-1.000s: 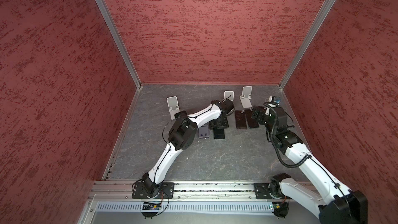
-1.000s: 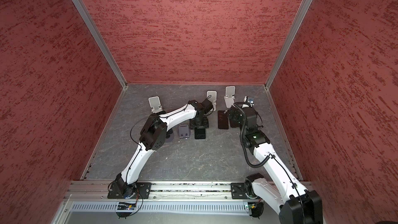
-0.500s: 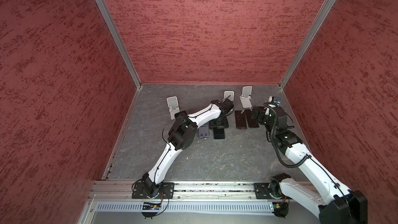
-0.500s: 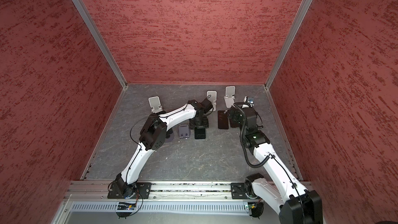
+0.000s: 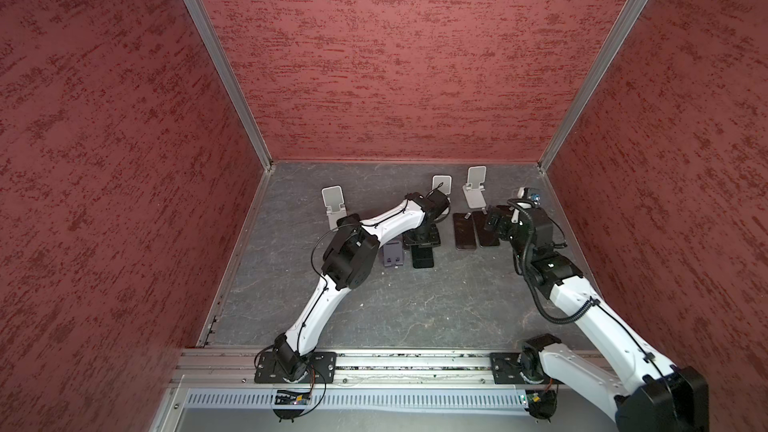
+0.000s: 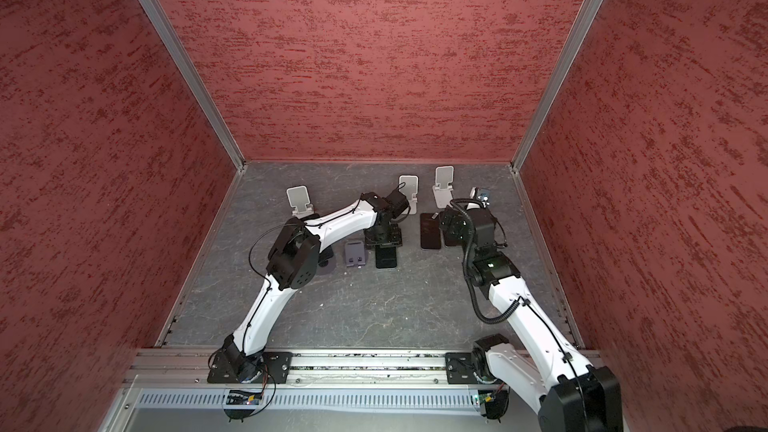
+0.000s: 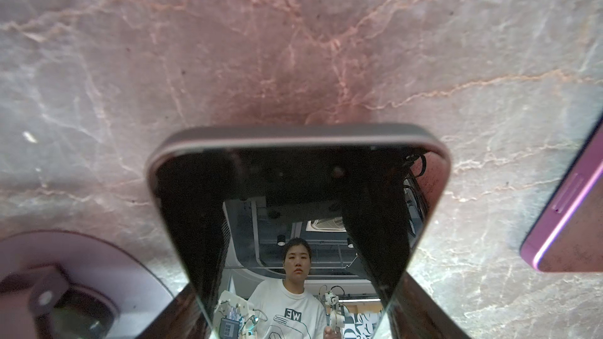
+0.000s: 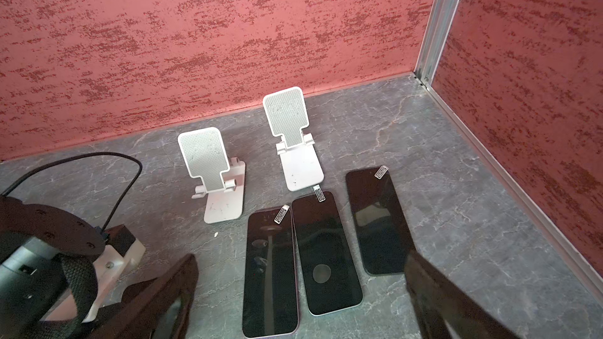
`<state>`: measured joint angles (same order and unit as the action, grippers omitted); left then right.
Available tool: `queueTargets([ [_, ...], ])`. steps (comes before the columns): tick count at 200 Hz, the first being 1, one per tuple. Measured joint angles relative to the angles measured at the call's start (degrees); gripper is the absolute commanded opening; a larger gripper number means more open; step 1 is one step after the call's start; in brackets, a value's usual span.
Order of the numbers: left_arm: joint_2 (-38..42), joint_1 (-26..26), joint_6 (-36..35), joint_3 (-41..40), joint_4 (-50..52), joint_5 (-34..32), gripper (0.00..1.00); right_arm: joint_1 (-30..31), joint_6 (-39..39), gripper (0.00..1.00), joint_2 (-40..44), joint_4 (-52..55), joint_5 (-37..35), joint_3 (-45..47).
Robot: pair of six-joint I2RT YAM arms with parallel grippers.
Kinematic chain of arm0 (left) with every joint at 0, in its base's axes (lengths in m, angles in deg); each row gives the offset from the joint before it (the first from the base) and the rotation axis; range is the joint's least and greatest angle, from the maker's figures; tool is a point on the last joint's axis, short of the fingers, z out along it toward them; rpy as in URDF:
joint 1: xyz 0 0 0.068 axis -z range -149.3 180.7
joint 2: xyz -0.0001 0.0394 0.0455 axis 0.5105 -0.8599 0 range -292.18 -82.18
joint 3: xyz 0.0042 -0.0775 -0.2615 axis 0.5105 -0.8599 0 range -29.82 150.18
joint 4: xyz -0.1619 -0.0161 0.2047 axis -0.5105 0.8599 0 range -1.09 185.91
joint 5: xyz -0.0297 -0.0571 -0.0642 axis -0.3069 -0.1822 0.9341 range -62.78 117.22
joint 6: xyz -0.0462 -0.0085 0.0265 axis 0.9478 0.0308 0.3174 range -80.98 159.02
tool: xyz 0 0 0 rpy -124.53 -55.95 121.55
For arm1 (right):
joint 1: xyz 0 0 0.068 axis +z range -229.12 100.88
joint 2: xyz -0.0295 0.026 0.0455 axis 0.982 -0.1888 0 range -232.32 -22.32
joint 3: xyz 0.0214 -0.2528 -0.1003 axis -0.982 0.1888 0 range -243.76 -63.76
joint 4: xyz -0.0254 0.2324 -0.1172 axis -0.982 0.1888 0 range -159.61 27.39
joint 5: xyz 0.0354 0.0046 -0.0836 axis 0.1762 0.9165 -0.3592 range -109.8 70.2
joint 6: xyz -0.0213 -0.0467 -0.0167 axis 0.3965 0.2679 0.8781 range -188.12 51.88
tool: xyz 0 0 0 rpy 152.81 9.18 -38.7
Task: Remove the phone from the phone stand
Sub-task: Place the phone at the center of the table.
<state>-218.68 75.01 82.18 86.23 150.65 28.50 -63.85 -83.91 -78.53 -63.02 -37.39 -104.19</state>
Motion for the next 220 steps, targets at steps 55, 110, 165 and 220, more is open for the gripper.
queueTargets([
  [55,0.0,0.0,0.0,0.0,0.0,0.2,0.77,0.0,0.0,0.99,0.0,-0.2,0.0,0.0],
  [110,0.2,0.0,-0.1,-0.3,-0.4,0.5,0.8,0.0,-0.1,0.99,0.0,-0.8,0.0,0.0],
  [165,0.2,-0.1,-0.1,-0.4,-0.5,0.8,0.81,0.0,-0.1,0.99,0.0,-0.8,0.0,0.0],
  [220,0.5,-0.2,-0.4,-0.7,-0.9,1.3,0.83,0.0,-0.1,0.99,0.0,-0.8,0.0,0.0],
])
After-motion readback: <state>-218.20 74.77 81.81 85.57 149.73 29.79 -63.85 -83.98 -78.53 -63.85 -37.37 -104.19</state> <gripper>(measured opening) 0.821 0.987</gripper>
